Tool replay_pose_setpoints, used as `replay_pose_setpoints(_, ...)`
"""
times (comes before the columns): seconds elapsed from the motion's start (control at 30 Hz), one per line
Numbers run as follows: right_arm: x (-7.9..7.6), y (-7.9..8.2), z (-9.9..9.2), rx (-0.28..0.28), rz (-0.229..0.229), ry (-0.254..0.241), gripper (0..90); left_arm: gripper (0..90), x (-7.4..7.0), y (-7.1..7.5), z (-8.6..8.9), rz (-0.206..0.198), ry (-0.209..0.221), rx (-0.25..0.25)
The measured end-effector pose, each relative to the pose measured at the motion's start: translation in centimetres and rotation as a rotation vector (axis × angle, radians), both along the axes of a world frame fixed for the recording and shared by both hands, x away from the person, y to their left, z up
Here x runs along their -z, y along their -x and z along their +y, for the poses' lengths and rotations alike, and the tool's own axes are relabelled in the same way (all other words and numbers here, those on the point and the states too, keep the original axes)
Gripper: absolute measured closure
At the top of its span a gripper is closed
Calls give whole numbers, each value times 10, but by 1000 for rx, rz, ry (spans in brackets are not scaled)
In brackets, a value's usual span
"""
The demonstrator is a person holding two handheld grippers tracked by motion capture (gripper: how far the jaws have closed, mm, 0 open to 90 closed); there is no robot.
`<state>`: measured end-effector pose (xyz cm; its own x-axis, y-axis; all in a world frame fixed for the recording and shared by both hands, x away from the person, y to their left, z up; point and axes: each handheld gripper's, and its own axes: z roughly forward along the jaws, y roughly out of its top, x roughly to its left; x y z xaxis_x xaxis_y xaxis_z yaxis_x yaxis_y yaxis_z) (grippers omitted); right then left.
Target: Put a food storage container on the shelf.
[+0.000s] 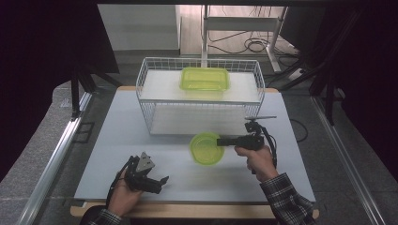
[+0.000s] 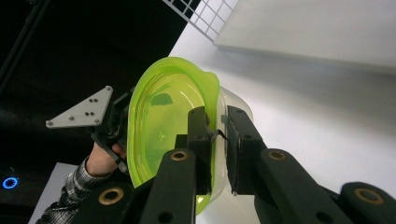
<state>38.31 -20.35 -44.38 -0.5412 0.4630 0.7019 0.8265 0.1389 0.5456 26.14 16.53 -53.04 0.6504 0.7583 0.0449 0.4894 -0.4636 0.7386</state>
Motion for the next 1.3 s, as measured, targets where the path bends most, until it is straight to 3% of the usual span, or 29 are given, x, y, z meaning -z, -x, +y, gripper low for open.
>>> replay_pose_setpoints(0.2,-9,-1,-3,4,-12,-10,813,1,0,0,0,2,2,-1)
replay_pose_setpoints(0.43,-31,-3,-7,12,-36,-35,813,0,1,0,0,4,1,0)
replay_pose_setpoints(1.3,-91,-14,-8,48,-107,-64,812,0,1,-1,0,2,1,2)
